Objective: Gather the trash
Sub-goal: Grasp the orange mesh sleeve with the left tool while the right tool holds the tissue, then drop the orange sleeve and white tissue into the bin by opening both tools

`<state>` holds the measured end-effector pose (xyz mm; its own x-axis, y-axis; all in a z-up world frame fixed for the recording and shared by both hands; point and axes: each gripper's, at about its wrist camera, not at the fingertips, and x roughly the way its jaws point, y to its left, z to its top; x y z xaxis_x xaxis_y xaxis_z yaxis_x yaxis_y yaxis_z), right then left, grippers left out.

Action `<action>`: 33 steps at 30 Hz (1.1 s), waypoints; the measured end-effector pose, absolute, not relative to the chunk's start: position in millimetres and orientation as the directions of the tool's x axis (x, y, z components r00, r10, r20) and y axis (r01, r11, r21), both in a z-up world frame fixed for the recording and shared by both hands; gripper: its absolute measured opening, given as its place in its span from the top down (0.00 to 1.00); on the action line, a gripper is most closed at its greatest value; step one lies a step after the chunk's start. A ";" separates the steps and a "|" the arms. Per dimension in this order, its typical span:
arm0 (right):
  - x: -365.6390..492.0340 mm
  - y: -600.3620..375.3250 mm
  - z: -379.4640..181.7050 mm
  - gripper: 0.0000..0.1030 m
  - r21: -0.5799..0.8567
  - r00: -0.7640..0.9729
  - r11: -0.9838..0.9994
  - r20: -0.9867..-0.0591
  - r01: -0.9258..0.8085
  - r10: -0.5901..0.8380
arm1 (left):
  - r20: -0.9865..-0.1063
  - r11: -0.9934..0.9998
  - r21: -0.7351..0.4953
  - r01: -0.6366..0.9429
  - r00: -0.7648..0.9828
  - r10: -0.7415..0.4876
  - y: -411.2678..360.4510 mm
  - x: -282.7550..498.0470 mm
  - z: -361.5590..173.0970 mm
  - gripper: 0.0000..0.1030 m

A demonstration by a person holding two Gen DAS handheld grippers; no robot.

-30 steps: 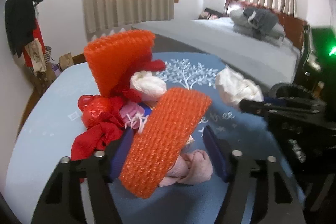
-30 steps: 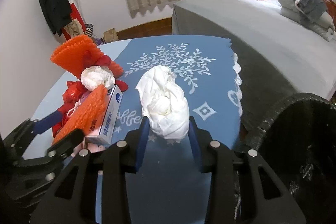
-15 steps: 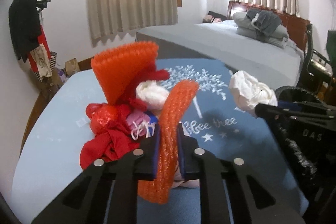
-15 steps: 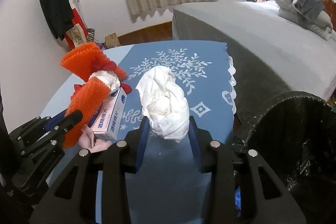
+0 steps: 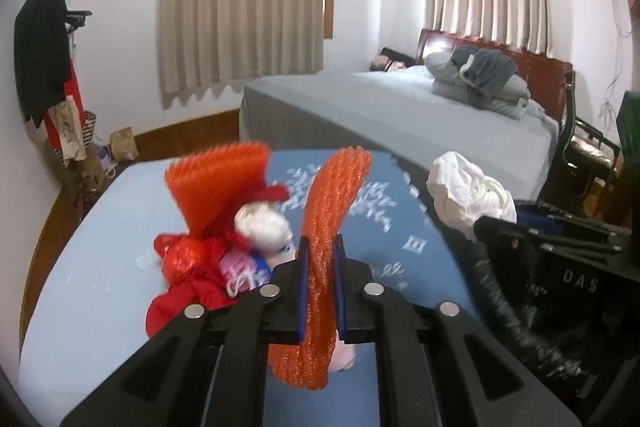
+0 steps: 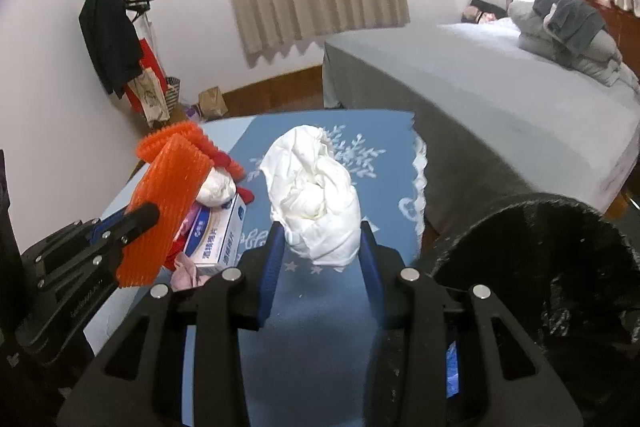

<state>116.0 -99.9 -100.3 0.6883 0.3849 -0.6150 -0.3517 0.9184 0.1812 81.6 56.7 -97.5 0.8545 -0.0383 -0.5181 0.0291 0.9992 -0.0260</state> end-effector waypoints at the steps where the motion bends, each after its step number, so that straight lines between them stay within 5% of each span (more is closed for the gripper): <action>1: 114.3 -102.8 -97.0 0.65 0.182 0.694 0.920 -0.609 -0.348 0.383 | -0.509 0.999 -0.031 0.039 0.859 -0.049 53.2 81.7 -92.2 0.90; 16: 81.0 -172.7 -62.8 0.65 0.175 0.789 0.958 -0.542 -0.229 0.288 | -0.455 0.975 -0.078 0.210 0.862 -0.222 -10.4 81.6 -63.1 0.90; 33: 43.4 -279.2 -89.3 0.65 0.140 0.807 0.989 -0.587 0.036 0.054 | -0.483 0.880 -0.114 0.461 0.748 -0.455 -123.9 91.6 -70.2 0.90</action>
